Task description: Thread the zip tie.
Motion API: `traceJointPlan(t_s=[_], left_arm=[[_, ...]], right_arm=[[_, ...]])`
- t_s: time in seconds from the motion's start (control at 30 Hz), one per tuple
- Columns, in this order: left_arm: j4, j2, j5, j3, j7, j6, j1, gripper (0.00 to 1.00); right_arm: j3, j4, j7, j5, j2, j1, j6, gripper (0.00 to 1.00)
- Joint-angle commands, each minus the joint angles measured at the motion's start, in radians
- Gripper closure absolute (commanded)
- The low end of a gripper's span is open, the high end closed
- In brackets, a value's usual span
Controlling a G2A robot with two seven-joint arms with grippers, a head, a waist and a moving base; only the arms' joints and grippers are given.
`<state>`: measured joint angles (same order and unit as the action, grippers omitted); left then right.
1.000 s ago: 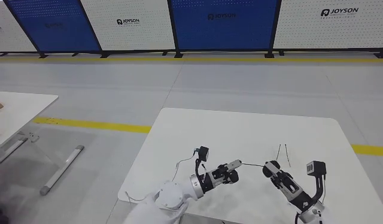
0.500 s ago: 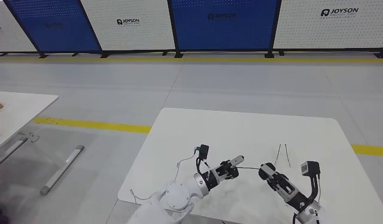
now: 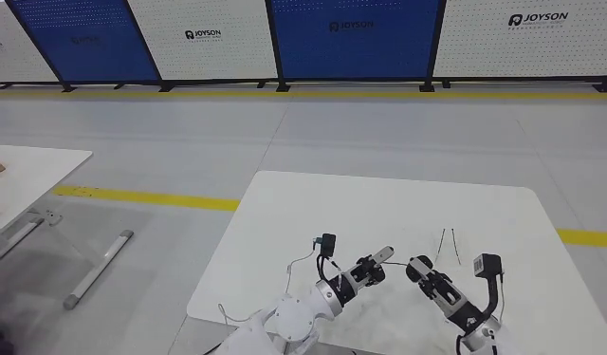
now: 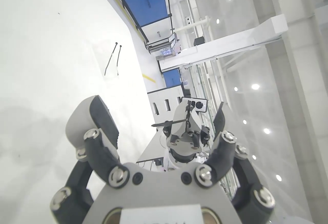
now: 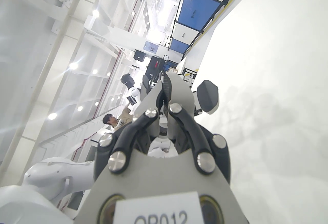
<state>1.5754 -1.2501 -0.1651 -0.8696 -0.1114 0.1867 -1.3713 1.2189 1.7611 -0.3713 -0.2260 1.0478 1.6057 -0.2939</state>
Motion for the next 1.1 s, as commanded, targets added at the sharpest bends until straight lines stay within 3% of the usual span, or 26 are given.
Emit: traceJointPlan(t_s=[0.0,0.1,0.23,0.67,0.9,1.07], left_arm=[[0.0,0.0,0.0,0.0,0.0,0.0,0.0,0.0],[0.006,-0.002,-0.016,0.0,0.01,0.002,-0.005,0.0],[0.01,-0.007,-0.047,-0.001,0.041,0.045,-0.015,0.0],[0.007,-0.009,-0.051,0.005,0.033,0.028,-0.012,0.0],[0.005,-0.014,-0.079,0.011,0.003,0.059,-0.011,0.0],[0.005,-0.014,-0.079,0.011,0.003,0.059,-0.011,0.0]], right_arm=[[0.0,0.0,0.0,0.0,0.0,0.0,0.0,1.0],[0.0,0.0,0.022,0.007,0.002,-0.001,0.01,1.0],[-0.01,-0.005,0.036,0.006,0.008,-0.008,0.018,1.0],[-0.014,-0.01,0.035,0.009,0.01,-0.012,0.022,1.0],[-0.014,-0.01,0.035,0.009,0.01,-0.012,0.022,1.0],[-0.014,-0.01,0.035,0.009,0.01,-0.012,0.022,1.0]])
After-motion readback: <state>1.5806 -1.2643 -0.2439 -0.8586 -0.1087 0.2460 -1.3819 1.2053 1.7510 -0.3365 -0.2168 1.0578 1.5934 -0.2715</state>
